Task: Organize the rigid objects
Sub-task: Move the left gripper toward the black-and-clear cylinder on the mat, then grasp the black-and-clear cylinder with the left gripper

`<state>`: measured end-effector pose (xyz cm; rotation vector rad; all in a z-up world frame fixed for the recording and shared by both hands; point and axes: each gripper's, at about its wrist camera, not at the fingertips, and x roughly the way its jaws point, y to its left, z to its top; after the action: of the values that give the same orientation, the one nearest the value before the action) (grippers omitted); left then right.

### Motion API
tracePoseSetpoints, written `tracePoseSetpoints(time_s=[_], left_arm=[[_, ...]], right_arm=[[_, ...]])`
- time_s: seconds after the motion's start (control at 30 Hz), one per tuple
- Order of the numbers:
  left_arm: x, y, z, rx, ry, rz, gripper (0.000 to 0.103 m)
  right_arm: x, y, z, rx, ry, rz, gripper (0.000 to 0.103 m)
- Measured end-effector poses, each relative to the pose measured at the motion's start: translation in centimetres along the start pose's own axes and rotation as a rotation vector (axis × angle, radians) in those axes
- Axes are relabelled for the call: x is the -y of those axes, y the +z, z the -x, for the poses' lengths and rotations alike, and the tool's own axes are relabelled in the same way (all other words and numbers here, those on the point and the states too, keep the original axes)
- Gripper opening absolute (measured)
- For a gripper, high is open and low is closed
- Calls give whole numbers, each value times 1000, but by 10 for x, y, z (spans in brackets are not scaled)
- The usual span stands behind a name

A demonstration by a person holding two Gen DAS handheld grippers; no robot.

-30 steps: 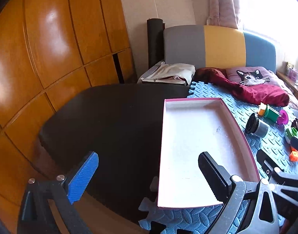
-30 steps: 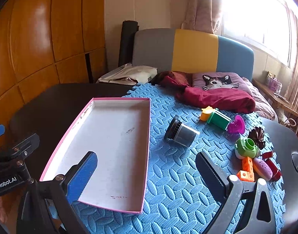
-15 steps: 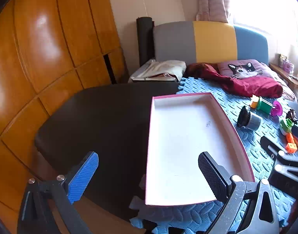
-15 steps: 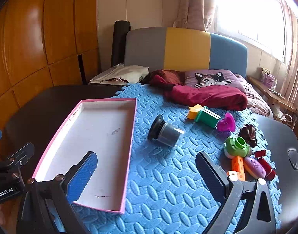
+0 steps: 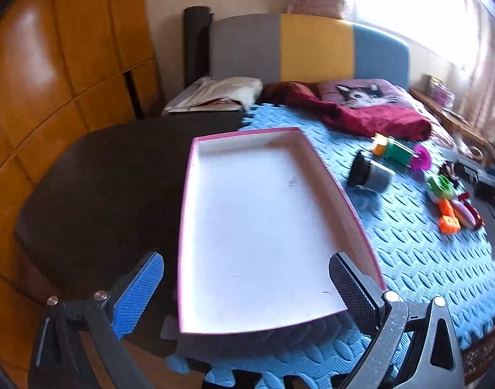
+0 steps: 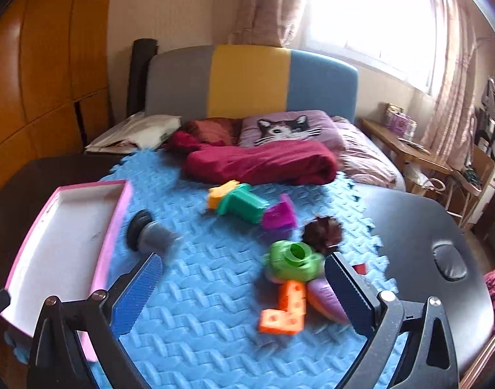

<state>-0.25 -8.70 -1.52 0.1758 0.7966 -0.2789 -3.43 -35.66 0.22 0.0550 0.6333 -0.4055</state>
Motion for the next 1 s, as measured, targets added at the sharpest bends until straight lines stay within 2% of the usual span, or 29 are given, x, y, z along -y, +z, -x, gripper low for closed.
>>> tracePoseSetpoints(time_s=[0.13,0.27,0.33,0.4,0.43,0.57,0.77,1.0], left_arm=[[15,8,3,25,-21,-63,103],[36,26,-3,38,-54,-129,103],[45,35,-8,39,-73,-148,103],[58,45,-13,45,-85,-163,103],[62,48,-15,49,-90,-169,103],[83,57,-20,62,-97,-206,103],[105,60,-35,38,-117,-271,103],[115,78,-62,-20,-196,-284,100]], right_arm=[[35,10,-17,-6,-28,-11,102],[64,5,-37,-13,-23,-26,102],[78,-3,-47,-24,-13,-79,102],[90,-6,-56,-74,5,-150,102],[95,-5,-56,-66,15,-178,102],[106,-5,-55,-64,38,-246,102],[118,-6,-54,-70,53,-317,102],[125,-6,-54,-70,50,-347,102]])
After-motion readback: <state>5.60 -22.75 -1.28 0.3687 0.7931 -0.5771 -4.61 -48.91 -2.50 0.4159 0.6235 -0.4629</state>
